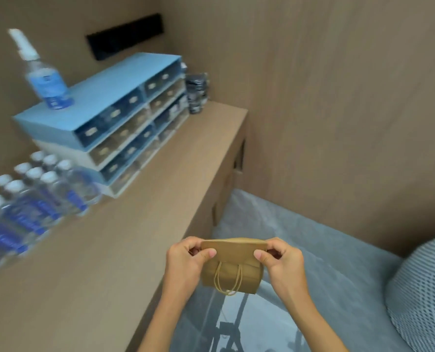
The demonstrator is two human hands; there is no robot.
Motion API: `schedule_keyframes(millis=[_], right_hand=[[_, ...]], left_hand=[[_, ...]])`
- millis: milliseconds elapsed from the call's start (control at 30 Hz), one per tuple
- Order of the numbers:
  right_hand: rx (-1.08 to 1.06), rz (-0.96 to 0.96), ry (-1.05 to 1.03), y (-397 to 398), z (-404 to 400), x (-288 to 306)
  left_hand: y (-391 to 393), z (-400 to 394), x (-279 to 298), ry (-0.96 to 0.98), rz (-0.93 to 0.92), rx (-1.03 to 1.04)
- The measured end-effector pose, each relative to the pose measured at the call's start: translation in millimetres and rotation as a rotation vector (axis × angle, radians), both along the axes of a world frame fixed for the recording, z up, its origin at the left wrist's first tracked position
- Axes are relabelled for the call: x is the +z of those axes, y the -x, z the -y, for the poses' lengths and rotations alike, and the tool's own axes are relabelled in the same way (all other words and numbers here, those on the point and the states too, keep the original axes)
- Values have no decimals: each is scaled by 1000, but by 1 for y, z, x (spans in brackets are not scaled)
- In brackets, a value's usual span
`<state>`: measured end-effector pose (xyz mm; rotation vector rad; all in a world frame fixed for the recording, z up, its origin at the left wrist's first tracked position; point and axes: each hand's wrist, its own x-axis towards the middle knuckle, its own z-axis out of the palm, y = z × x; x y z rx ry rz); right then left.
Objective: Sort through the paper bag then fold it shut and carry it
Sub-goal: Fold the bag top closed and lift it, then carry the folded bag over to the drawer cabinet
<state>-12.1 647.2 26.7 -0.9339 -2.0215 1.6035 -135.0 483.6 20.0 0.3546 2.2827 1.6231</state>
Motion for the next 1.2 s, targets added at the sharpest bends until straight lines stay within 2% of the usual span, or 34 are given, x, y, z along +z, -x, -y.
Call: schedule_keyframes(millis=[233,500,800,1200], right_hand=[[-234,-17,-35,-22,-109,5],[-394,-4,-69,16,-218,4],[-462,14,-132,102,-351,19],[-480,12,-146,184,-509,16]], left_hand=[[13,-139,6,-5,-73,-250],[69,-271,3,-29,-61,-393],[161,-417,19,-31,-78,-475],[243,-575,21,5,-96,-449]])
